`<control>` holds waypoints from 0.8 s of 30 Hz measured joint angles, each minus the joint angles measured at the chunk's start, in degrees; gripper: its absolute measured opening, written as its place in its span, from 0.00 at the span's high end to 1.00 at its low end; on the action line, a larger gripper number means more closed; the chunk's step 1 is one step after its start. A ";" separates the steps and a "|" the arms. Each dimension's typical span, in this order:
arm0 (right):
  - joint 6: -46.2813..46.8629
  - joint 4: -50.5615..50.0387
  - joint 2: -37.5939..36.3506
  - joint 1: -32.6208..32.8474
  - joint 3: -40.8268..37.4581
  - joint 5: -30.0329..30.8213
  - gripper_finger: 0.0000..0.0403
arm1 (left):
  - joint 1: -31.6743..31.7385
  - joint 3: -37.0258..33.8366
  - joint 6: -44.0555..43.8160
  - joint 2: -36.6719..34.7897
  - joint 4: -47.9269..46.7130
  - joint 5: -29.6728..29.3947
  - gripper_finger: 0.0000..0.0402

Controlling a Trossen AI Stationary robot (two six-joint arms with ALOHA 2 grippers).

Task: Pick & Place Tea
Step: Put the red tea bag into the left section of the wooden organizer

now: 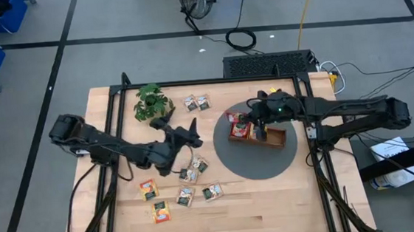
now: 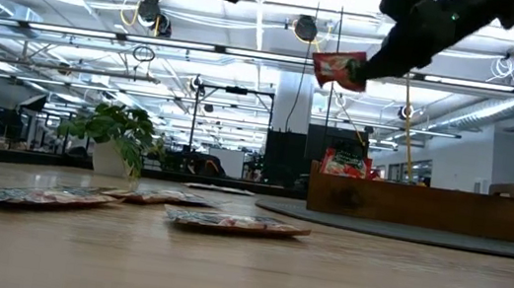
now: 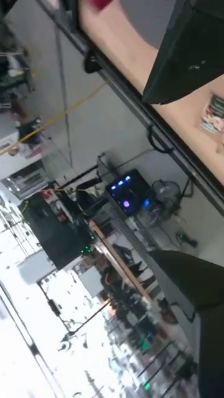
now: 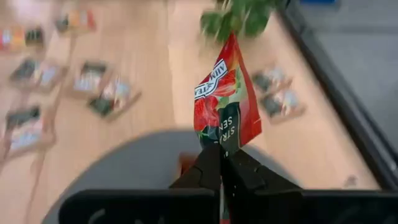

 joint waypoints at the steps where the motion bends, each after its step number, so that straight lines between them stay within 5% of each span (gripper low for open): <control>1: 0.00 -4.09 0.59 0.18 1.90 0.08 1.00 | 0.02 -0.85 -1.00 -0.98 0.24 0.21 0.02; 11: 0.03 -25.75 13.99 1.89 9.55 1.28 1.00 | 0.00 -7.72 -7.97 -7.34 0.20 0.38 0.02; 24: -1.97 -26.89 22.97 2.63 10.03 1.39 1.00 | 0.00 -8.12 -8.31 -7.46 0.07 1.00 0.02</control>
